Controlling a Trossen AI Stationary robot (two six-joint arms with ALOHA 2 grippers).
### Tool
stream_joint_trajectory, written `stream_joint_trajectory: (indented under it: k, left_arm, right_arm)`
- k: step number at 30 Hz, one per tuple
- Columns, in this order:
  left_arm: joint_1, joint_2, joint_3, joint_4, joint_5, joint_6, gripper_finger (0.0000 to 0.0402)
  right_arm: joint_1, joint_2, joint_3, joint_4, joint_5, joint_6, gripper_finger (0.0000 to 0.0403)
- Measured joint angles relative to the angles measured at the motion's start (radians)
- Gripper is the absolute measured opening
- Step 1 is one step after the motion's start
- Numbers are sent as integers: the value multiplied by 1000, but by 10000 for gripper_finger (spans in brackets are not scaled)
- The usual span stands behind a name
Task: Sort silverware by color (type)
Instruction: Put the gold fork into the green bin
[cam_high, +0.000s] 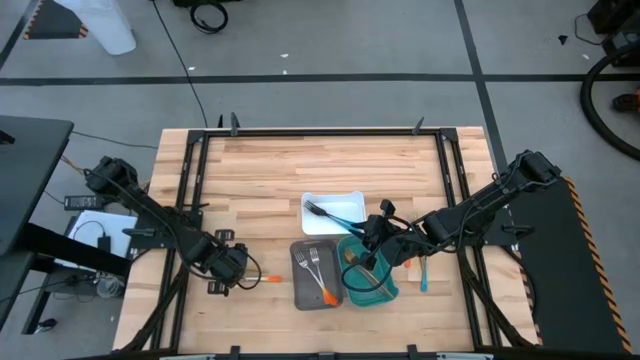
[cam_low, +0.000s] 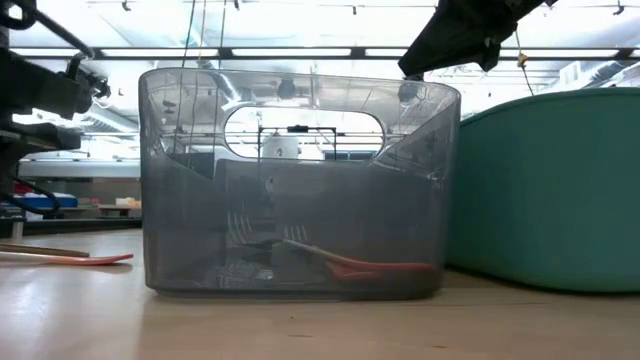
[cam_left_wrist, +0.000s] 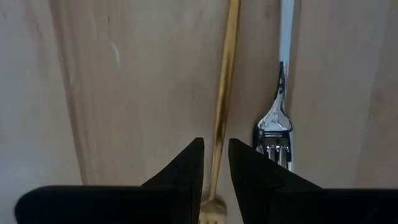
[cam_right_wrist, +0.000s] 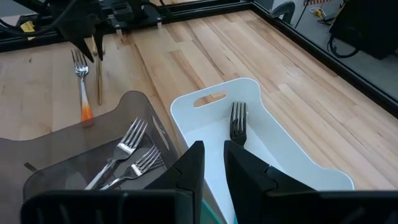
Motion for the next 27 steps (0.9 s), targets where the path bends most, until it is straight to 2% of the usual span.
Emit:
stream_joint_trajectory:
  k: [4, 13, 16, 21, 27]
  left_arm:
    - [1, 0, -3, 0, 43, -3, 84]
    - [1, 0, -66, 29, 43, -17, 83]
    - [1, 0, -75, 27, 40, -15, 67]
    - [1, 0, -74, 28, 38, 19, 18]
    - [0, 1, -73, 21, 9, 62, 17]
  right_arm:
    - [0, 0, 0, 0, 0, 0, 73]
    - [0, 0, 0, 0, 0, 0, 73]
    - [0, 0, 0, 0, 1, 0, 73]
    - [-4, 0, 0, 0, 2, 0, 73]
    - [-5, 0, 0, 0, -10, 0, 73]
